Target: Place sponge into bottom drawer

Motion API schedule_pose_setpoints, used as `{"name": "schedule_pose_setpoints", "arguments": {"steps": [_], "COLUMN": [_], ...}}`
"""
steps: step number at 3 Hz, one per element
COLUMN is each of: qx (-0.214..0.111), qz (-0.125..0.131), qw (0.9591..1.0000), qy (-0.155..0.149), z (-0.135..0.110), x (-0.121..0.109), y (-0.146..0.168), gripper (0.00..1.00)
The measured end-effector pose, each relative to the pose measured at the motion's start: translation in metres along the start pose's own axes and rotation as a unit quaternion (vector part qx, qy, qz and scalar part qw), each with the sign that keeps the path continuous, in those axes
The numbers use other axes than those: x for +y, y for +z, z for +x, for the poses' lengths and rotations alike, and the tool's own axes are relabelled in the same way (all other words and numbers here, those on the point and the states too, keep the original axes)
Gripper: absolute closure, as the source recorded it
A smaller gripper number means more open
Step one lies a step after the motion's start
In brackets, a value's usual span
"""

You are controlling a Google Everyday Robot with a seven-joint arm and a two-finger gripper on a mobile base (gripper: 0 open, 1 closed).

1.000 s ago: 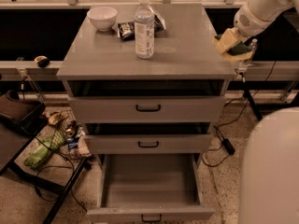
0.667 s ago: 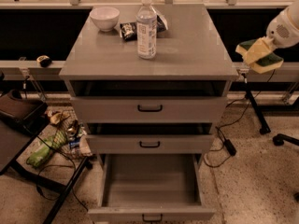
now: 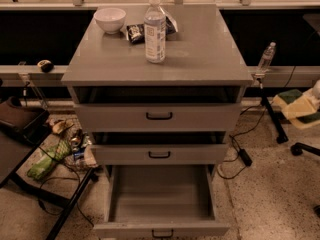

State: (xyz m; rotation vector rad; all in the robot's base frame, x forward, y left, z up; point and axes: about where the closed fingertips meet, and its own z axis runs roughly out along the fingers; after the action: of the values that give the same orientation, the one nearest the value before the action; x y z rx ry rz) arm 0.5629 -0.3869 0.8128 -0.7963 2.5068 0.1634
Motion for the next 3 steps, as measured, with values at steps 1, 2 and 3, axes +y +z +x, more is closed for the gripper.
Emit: {"name": "schedule_pose_setpoints", "arguments": {"steps": [1,2,3], "qx": [-0.018,-0.027,-0.038], "qz": [-0.059,-0.072,-0.070], "qw": [0.9974,0.9959,0.9963], "qy": [0.037,0.047,0.034], "z": [0.036,0.038,0.041], "x": [0.019,0.022,0.033], "y": [0.038,0.044,0.050], "gripper": [1.00,1.00,1.00]}}
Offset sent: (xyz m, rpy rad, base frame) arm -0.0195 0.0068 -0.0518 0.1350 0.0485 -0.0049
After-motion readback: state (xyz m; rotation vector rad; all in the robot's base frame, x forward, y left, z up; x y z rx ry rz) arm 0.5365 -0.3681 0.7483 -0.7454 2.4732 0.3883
